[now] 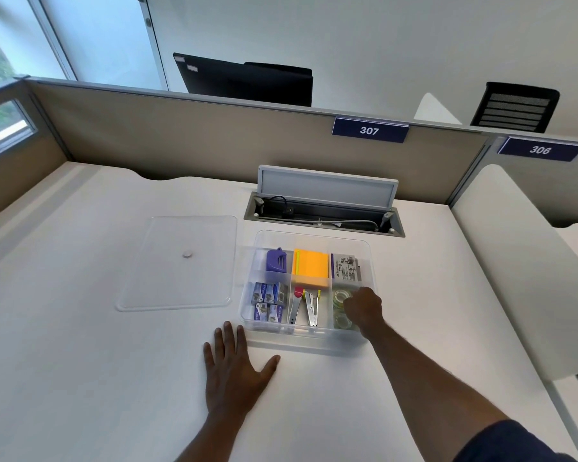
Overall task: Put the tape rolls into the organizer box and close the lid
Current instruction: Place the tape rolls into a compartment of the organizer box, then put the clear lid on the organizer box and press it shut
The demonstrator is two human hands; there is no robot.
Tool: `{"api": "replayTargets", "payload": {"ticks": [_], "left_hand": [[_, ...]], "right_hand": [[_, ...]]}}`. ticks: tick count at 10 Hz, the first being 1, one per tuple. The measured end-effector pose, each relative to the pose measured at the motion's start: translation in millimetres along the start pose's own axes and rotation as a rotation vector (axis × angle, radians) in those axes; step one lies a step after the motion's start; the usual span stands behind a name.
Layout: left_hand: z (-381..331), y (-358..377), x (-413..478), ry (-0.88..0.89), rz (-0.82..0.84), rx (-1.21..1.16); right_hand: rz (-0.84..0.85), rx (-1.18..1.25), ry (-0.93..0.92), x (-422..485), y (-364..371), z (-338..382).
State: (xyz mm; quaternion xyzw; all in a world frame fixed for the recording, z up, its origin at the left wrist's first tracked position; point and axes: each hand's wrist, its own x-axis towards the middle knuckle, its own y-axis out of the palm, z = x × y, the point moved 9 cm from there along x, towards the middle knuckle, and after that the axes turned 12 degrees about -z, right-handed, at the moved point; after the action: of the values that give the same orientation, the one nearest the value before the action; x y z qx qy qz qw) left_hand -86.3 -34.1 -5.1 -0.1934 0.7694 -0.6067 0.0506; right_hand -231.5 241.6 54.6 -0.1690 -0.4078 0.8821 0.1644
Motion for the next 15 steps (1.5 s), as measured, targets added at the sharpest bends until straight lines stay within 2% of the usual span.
{"api": "replayTargets", "payload": {"ticks": [6,7,9,10,12,15], "left_hand": [[0.8,2.3,-0.1,0.003,0.007,0.018],[0.1,2.6,0.1,0.003,0.007,0.008],[0.3,2.9,0.4,0.005,0.015,0.000],[2.2,-0.3,-1.3,0.002,0.022,-0.047],[14.3,-15.1,1.4,-0.148,-0.007,-0.350],[45.5,-66.1,43.7,-0.338,-0.220,-0.487]], "right_hand": [[0.037,-0.077,-0.066,-0.3,0.8,1.3],[-0.013,-0.093,-0.114,-3.9,-5.8,8.9],[-0.207,-0.177,-0.325,-22.5,-28.5,42.6],[-0.275,-0.119,-0.452,-32.7,-36.0,66.9],[-0.207,-0.058,-0.636,-48.7,-18.3,120.4],[-0.030,-0.036,-0.749,-80.0,34.3,182.6]]}}
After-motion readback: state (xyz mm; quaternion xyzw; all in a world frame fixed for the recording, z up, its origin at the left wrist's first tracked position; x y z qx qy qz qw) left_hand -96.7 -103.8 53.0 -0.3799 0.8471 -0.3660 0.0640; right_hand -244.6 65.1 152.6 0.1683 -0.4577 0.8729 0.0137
